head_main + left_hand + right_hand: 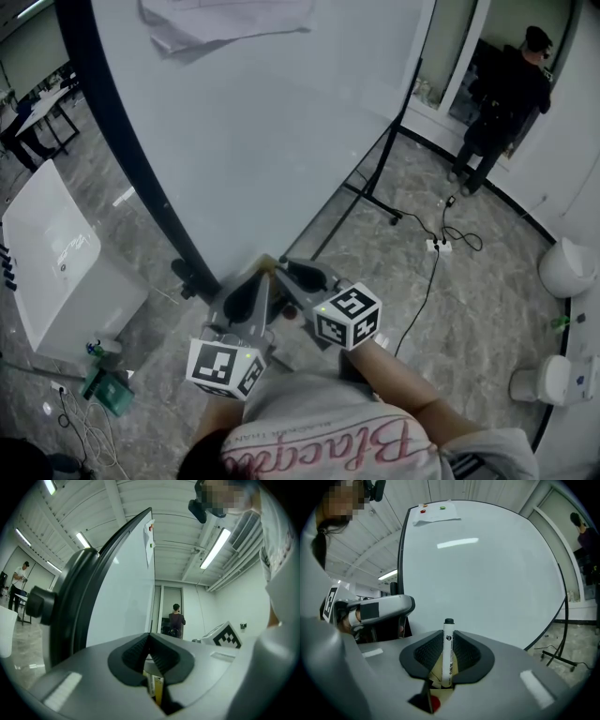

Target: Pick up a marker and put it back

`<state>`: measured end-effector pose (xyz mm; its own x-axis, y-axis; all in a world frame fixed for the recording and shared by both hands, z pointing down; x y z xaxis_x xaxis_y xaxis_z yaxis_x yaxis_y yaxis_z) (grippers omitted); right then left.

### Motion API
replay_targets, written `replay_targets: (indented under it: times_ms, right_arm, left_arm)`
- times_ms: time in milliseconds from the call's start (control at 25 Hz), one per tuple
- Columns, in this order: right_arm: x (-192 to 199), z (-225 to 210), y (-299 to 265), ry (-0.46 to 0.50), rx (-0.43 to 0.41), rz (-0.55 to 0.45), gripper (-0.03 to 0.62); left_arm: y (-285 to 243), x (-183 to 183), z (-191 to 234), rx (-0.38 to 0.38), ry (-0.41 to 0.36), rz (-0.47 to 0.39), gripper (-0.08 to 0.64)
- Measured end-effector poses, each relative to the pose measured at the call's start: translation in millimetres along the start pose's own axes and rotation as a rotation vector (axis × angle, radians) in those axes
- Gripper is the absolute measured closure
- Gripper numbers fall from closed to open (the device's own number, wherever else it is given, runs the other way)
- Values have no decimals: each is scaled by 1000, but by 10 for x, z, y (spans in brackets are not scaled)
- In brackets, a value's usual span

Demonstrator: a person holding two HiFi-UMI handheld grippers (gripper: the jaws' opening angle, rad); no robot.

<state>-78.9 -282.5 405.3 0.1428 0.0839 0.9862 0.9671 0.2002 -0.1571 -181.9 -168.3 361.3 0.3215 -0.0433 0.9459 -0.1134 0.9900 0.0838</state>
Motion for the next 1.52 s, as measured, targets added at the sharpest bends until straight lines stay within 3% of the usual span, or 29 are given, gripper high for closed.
replay_targets:
  times_ms: [360, 560, 880, 1040, 1520]
  right_arm:
    - [39, -126, -147, 64, 48, 75, 489]
    - [-112, -135, 7, 81, 65, 6, 448]
    - [-636, 61, 614, 138, 138, -174, 497]
    - [-673, 126, 769, 146, 155, -174, 589]
    - [-587, 258, 808, 169, 132, -131, 591]
  left_arm:
    - [-44, -26, 48, 12, 6, 8, 560]
    - [-51, -32, 49, 20, 0, 8, 560]
    - [-46, -32, 43, 29, 2, 6, 560]
    - [-55, -45, 29, 39, -1, 3, 560]
    - [7, -61, -31, 46, -7, -3, 560]
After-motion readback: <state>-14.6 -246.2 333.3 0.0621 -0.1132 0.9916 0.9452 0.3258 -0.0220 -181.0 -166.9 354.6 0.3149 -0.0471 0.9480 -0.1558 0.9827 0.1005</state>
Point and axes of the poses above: the fingertips, and each gripper's own axes: y backward along the fingers, z to its left, x out of its underside, the point moved 9 cm from there along y, backward along the fingers, and after that the axes turned 11 degrees about y, right-handed, at the moved point
